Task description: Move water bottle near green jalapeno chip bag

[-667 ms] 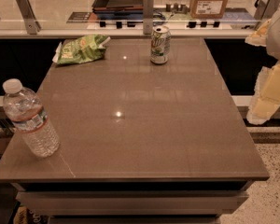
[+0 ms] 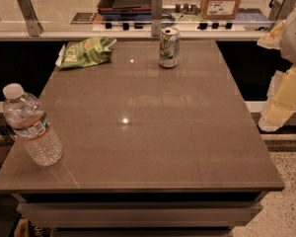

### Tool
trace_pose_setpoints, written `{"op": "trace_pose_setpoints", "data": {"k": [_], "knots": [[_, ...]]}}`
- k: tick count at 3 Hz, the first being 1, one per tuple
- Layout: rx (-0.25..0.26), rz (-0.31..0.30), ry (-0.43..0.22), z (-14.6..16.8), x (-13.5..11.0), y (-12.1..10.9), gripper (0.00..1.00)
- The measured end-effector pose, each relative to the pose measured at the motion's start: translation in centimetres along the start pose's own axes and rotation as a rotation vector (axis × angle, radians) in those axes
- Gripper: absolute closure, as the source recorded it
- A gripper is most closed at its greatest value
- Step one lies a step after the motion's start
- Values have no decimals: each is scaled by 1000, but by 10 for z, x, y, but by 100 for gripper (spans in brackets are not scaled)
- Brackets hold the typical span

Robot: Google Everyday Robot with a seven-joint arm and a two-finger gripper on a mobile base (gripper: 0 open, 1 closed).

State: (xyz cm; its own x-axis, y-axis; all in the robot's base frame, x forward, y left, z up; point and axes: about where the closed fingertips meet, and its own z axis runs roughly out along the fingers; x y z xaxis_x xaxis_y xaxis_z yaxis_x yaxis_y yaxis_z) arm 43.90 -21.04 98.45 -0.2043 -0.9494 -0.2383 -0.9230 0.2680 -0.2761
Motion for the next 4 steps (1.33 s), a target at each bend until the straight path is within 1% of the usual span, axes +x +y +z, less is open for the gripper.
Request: {"op": "trace_pose_setpoints", "data": {"k": [1,2,3,4], "knots": [[-25,13,-95,9,-8,4,0],[-70,19,-289,33,-14,8,0],[-146,-5,-479,54,-35,20,0],[-244,-59,-700,52,-81,35,0]]}}
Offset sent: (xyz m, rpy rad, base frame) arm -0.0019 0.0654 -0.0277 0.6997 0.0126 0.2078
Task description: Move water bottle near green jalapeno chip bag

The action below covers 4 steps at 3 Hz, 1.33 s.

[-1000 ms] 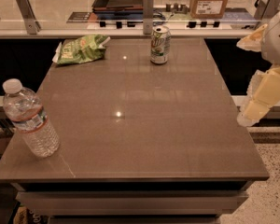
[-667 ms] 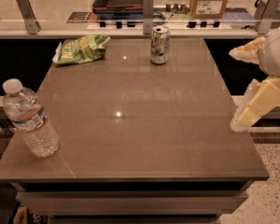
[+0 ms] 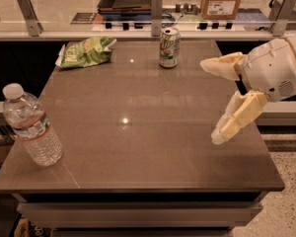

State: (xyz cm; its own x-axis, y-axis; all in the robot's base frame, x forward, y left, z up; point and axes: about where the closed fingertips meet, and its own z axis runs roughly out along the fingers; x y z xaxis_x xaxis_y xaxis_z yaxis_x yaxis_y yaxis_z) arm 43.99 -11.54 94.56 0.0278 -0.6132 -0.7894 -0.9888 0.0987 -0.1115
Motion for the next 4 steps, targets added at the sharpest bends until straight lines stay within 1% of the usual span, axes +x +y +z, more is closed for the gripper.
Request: {"op": "trace_pose_setpoints", "data": {"k": [1,2,3,4], "knots": [[-37,-18,-116,13,-31,10,0],[-42,-20,-134,14,-38,11,0],[-24,-16,-156,14,-37,7,0],[7,-9,-223,31,-39,0,0]]}}
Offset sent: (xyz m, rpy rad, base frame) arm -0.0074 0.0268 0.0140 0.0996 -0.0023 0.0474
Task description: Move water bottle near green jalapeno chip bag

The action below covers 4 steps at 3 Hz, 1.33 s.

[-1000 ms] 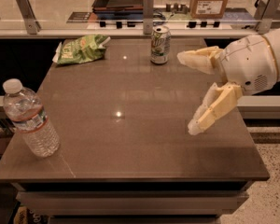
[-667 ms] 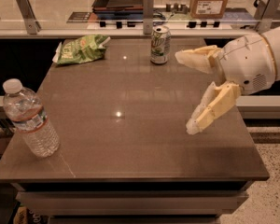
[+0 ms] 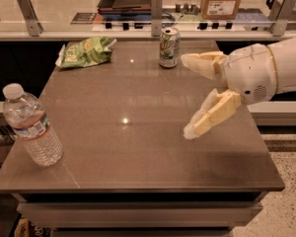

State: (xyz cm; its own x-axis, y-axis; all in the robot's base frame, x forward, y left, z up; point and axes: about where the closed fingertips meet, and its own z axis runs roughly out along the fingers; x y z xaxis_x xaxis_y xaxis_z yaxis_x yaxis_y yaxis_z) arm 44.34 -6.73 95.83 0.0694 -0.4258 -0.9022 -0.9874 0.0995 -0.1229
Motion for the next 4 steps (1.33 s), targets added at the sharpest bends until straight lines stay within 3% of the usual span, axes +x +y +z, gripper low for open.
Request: {"op": "trace_pose_setpoints", "data": {"k": [1,2,4], "knots": [[26,-15,-66,24,-5,-5,0],[11,-42,-128,54,-11,-2,0],[-80,-45,-211,116,-12,22,0]]}}
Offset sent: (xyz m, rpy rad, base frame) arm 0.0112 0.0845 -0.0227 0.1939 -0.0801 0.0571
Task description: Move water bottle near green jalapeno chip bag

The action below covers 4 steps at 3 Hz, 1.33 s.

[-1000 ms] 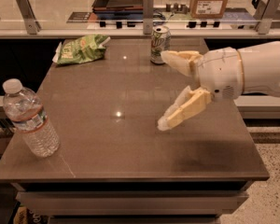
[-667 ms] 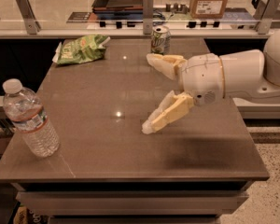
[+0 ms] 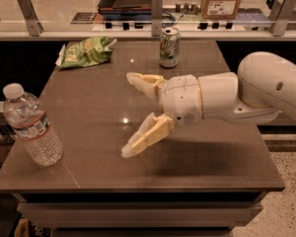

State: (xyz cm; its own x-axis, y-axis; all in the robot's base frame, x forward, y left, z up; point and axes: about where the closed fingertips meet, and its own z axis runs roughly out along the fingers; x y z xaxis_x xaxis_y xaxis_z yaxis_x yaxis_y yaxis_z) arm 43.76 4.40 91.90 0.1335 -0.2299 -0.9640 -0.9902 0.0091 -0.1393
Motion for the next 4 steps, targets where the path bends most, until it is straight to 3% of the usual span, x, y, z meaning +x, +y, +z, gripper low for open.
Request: {"op": "trace_pose_setpoints", "data": {"k": [2,3,4], "knots": [[-59,59,-27,59,7,16,0],[-87,58,-51,88,-1,19,0],[-84,55,-80,111,-10,18,0]]}}
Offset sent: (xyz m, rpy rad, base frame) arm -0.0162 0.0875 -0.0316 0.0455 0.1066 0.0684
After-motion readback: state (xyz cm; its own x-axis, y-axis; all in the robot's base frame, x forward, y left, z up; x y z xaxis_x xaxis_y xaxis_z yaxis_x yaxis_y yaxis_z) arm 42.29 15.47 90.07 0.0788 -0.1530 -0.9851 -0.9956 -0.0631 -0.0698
